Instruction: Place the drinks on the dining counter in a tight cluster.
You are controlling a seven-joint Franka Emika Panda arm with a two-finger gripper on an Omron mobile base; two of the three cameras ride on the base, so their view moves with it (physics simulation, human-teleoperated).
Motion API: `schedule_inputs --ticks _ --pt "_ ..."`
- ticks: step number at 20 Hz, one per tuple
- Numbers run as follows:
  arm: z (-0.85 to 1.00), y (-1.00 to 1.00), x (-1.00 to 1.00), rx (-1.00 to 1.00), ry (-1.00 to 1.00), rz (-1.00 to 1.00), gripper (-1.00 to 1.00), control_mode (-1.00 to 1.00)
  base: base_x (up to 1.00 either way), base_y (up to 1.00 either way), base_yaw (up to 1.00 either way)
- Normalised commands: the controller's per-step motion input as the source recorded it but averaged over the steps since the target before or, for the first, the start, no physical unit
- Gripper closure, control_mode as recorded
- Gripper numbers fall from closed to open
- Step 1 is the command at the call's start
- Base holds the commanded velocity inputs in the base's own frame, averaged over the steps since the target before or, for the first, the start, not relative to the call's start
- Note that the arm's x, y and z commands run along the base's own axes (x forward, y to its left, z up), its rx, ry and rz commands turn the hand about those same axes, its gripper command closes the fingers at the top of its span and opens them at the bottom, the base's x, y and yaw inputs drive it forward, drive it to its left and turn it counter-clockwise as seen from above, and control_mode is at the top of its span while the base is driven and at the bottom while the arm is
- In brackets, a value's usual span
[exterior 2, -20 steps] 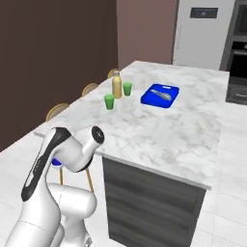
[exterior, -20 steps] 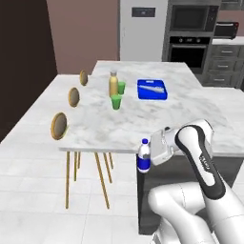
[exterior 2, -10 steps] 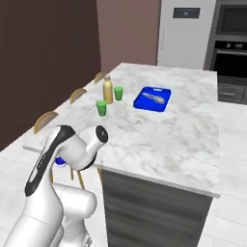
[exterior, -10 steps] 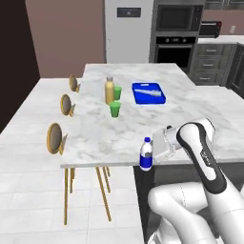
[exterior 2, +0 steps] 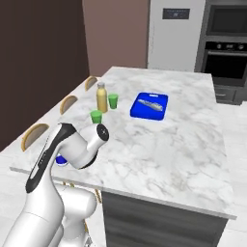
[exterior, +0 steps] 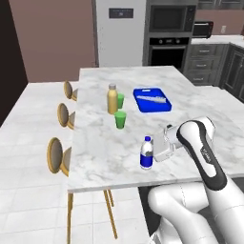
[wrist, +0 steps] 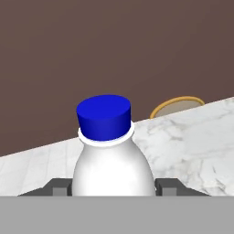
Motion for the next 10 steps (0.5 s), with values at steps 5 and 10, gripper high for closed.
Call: schedule_inputs --ticks 5,10 --pt "0.0 0.0 0.0 0.0 0.0 0.0 1.0 1.0 0.55 0.19 -0.14" --pt "0.0 0.0 0.0 0.0 0.0 0.0 1.0 1.0 0.43 0.13 -0.09"
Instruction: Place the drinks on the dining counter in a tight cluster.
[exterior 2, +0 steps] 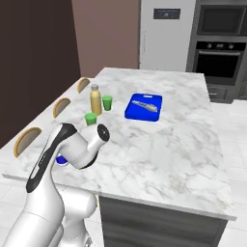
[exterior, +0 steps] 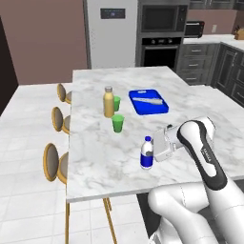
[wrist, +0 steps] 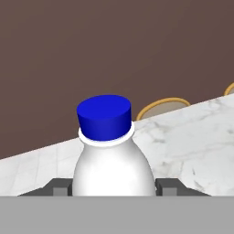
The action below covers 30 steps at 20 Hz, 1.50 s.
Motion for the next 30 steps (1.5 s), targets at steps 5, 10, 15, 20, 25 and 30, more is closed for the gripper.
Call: schedule_inputs --ticks 5,10,15,20,25,30 --pt "0.0 0.0 0.0 0.0 0.0 0.0 1.0 1.0 0.1 0.02 -0.01" --pt "0.0 0.0 0.0 0.0 0.0 0.0 1.0 1.0 0.0 0.0 0.0" --pt "0.0 0.0 0.0 0.0 0.0 0.0 1.0 1.0 0.01 0.0 0.0" --pt "0.0 -0.03 0.28 -0.03 0.0 0.01 1.0 -1.0 0.03 0.0 0.0" --pt "0.0 -0.22 0.42 0.0 0.0 0.1 1.0 -1.0 0.0 0.0 0.0" --pt "0.06 -0.44 0.31 0.0 0.0 0.25 1.0 -1.0 0.0 0.0 0.0"
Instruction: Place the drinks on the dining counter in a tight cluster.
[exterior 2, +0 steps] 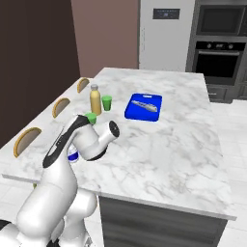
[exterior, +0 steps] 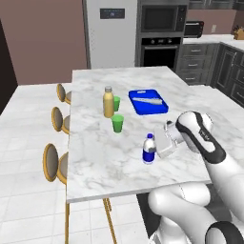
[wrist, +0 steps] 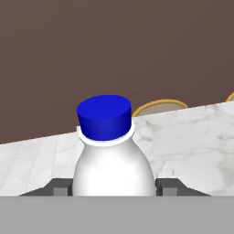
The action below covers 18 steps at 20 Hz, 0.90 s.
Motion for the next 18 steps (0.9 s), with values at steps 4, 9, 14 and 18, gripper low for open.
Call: schedule_inputs --ticks 4,9,14,18 --pt "0.14 -0.38 0.37 0.0 0.0 0.26 1.0 -1.0 0.0 0.0 0.0" --pt "0.19 -0.12 0.5 0.0 0.0 0.03 1.0 -1.0 0.0 0.0 0.0" --pt "0.04 0.0 0.4 -0.02 -0.01 -0.05 1.0 -1.0 0.0 0.0 0.0" --pt "-0.09 0.0 0.38 -0.1 0.0 -0.07 1.0 -1.0 0.0 0.0 0.0"
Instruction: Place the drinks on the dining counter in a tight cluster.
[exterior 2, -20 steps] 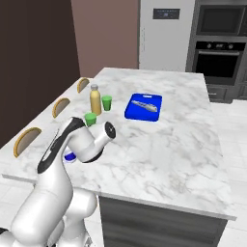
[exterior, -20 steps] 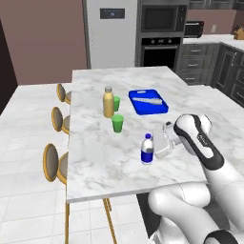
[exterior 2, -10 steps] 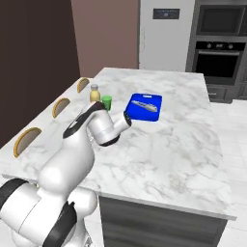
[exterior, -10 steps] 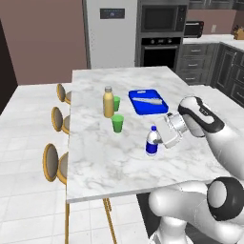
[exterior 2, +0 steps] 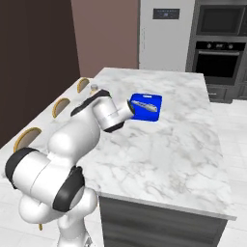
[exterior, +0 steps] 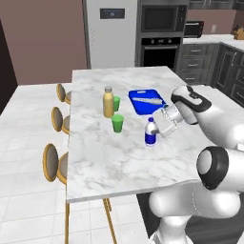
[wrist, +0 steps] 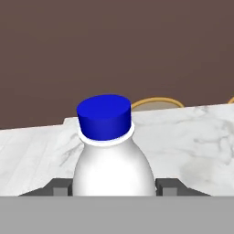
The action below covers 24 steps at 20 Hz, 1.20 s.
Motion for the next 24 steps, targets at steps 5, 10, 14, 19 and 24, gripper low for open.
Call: schedule_inputs --ticks 5,10,14,19,24 --pt "0.0 0.0 0.49 -0.06 -0.03 -0.07 1.0 -1.0 0.0 0.0 0.0" --pt "0.03 -0.02 0.48 0.05 -0.03 0.0 1.0 -1.0 0.0 0.0 0.0" --pt "0.0 -0.09 0.42 0.0 -0.1 0.0 1.0 -1.0 0.0 0.0 0.0" --pt "-0.01 -0.08 0.48 0.0 -0.08 0.0 1.0 -1.0 0.0 0.0 0.0" --pt "-0.01 0.0 0.48 0.0 -0.02 0.0 1.0 -1.0 0.0 0.0 0.0"
